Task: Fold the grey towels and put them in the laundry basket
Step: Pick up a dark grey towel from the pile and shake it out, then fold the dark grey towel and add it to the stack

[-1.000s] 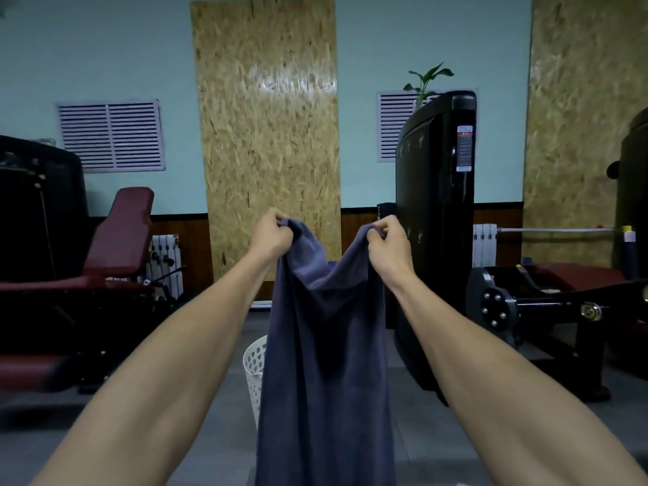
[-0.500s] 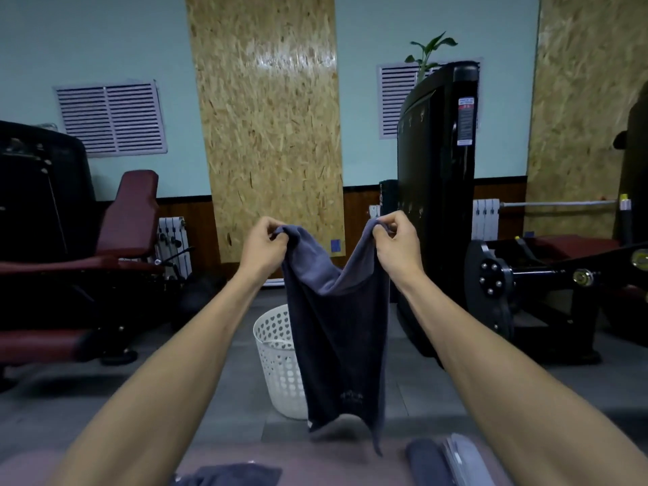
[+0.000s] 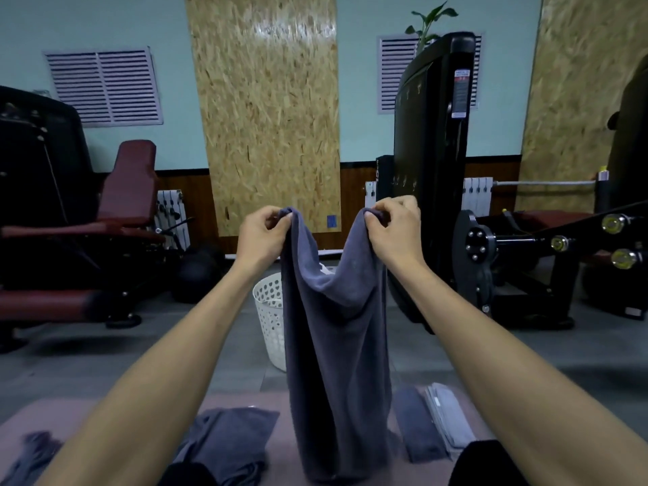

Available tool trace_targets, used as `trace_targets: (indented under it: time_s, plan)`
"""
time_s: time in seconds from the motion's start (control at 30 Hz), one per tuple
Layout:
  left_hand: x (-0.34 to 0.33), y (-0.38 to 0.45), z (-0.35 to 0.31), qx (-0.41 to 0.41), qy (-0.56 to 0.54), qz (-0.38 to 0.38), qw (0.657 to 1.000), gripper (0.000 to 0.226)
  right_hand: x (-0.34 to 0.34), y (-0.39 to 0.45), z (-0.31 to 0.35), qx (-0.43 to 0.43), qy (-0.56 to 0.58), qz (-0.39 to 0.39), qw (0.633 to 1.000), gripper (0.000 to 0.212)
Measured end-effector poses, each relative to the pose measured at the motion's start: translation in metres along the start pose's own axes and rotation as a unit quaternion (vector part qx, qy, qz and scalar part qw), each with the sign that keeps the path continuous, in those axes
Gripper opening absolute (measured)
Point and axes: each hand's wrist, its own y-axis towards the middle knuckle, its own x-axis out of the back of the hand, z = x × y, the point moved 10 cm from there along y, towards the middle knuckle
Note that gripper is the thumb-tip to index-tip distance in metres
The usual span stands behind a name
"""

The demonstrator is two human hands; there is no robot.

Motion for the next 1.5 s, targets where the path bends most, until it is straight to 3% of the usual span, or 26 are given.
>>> trace_targets:
  time_s: [0.2, 0.37, 0.7, 0.9, 1.1, 1.17, 1.27, 1.33, 1.43, 1.5]
  plan:
    - [-0.039, -0.07, 0.089, 0.072, 0.079, 0.095, 0.99, 0.011, -0.054, -0.075, -0.093, -0.144, -0.059, 0.171, 0.973, 0.01]
    - [-0.085, -0.14, 0.195, 0.179, 0.152, 0.207, 0.95, 0.03, -0.095, -0.169, -0.177, -0.22, -0.112, 0.276, 0.929, 0.012]
    - [-0.134, -0.282, 0.396, 0.414, 0.164, 0.261, 0.856, 0.031, -0.166, -0.338, -0.347, -0.404, -0.154, 0.435, 0.79, 0.019]
    - [-0.15, -0.341, 0.508, 0.491, 0.208, 0.279, 0.798, 0.029, -0.206, -0.393, -0.417, -0.441, -0.184, 0.483, 0.734, 0.023]
    - [-0.186, -0.341, 0.586, 0.419, 0.27, 0.358, 0.79, 0.028, -0.257, -0.412, -0.479, -0.423, -0.211, 0.509, 0.719, 0.026]
    - [-0.198, -0.346, 0.611, 0.433, 0.25, 0.383, 0.777, 0.027, -0.272, -0.418, -0.495, -0.431, -0.201, 0.504, 0.721, 0.025]
    - [-0.207, -0.343, 0.645, 0.481, 0.157, 0.318, 0.802, 0.027, -0.293, -0.432, -0.516, -0.45, -0.18, 0.496, 0.72, 0.021]
    - [-0.208, -0.33, 0.661, 0.446, 0.175, 0.301, 0.824, 0.04, -0.308, -0.44, -0.523, -0.444, -0.161, 0.502, 0.725, 0.022]
    - [-0.223, -0.319, 0.676, 0.334, 0.249, 0.402, 0.815, 0.051, -0.326, -0.445, -0.528, -0.417, -0.151, 0.509, 0.738, 0.015]
    - [-0.241, -0.323, 0.683, 0.264, 0.273, 0.493, 0.783, 0.052, -0.334, -0.45, -0.529, -0.399, -0.147, 0.521, 0.74, 0.014]
